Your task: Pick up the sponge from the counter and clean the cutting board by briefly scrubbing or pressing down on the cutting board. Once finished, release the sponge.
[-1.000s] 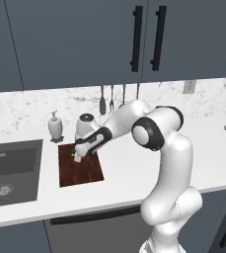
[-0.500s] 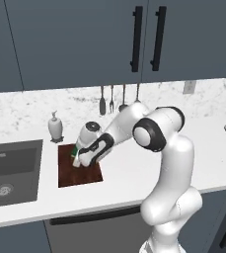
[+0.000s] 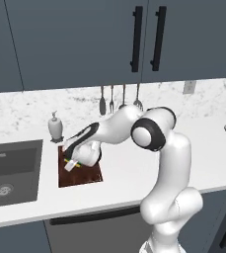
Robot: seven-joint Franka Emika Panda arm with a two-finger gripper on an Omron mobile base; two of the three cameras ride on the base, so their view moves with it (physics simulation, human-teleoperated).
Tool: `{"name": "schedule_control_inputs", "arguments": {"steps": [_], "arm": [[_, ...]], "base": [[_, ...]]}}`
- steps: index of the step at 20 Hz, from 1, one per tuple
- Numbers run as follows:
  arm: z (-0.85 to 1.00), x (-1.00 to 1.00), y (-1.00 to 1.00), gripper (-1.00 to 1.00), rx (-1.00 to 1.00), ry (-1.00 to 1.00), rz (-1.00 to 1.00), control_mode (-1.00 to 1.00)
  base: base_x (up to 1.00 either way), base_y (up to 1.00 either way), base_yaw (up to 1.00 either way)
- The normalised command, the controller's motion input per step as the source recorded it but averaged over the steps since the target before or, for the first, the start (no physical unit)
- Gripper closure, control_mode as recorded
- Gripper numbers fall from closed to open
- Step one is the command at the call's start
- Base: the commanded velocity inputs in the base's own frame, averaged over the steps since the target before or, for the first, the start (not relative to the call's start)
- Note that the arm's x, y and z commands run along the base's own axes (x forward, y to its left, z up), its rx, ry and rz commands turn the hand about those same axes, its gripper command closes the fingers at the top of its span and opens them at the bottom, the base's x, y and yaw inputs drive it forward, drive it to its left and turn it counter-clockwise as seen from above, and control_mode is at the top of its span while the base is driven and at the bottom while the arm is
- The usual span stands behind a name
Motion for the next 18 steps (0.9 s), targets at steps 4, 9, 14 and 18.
{"name": "schedule_control_inputs", "arguments": {"steps": [4,9,14,18], "arm": [[-1.0,0.15,-0.09,1.0,-0.08,0.42,-0.09,-1.0],[-0.24,-0.01,0.11,1.0,0.03,0.09,-0.02,-1.0],[0.07,0.0,0.1,1.0,0.09,0.03,0.0,-1.0],[-1.0,-0.05,0.0,1.0,-0.04,0.15,0.0,-1.0]], "base": [[0.0,0.0,0.0],[0.0,0.0,0.0],[0.0,0.0,0.0],[0.0,0.0,0.0]]}}
